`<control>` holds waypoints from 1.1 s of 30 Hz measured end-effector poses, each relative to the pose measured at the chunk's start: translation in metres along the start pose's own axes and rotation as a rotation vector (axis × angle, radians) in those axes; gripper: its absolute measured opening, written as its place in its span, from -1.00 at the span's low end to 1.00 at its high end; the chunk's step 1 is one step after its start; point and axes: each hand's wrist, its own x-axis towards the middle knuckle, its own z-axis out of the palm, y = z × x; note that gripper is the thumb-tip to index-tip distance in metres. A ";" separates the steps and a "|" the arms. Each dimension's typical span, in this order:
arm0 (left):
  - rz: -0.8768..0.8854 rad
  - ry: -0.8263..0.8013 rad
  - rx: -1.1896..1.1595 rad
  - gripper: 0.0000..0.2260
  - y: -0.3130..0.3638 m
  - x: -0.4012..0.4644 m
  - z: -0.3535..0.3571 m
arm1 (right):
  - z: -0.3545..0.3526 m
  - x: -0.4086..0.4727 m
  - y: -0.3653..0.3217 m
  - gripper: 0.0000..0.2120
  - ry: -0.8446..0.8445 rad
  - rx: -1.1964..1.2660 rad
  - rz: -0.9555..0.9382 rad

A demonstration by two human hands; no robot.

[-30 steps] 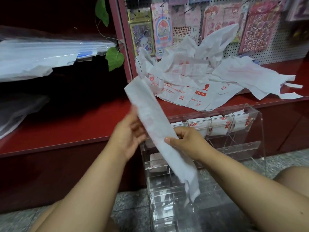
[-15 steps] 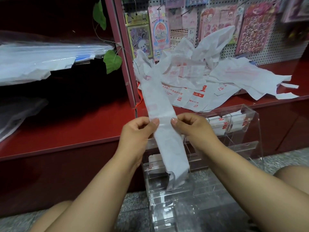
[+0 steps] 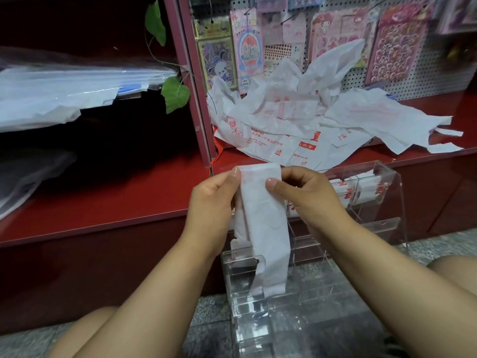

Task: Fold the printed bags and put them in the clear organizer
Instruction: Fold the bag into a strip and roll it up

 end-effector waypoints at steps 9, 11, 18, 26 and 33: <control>-0.117 -0.114 -0.136 -0.67 -0.010 0.001 0.001 | -0.002 0.003 0.011 -0.89 0.000 -0.060 0.103; -0.113 -0.127 -0.151 -0.61 -0.012 0.001 0.002 | -0.002 0.003 0.013 -0.87 0.009 -0.065 0.098; -0.108 -0.183 -0.142 -0.46 -0.017 0.000 0.004 | 0.004 0.001 0.015 -0.84 0.111 -0.061 0.071; -0.129 -0.264 0.083 -0.31 -0.022 -0.009 0.004 | -0.003 0.004 0.007 -0.88 0.234 -0.019 0.070; -0.207 -0.277 0.204 -0.31 -0.026 -0.006 -0.002 | -0.010 0.008 0.006 -0.78 0.234 0.020 0.032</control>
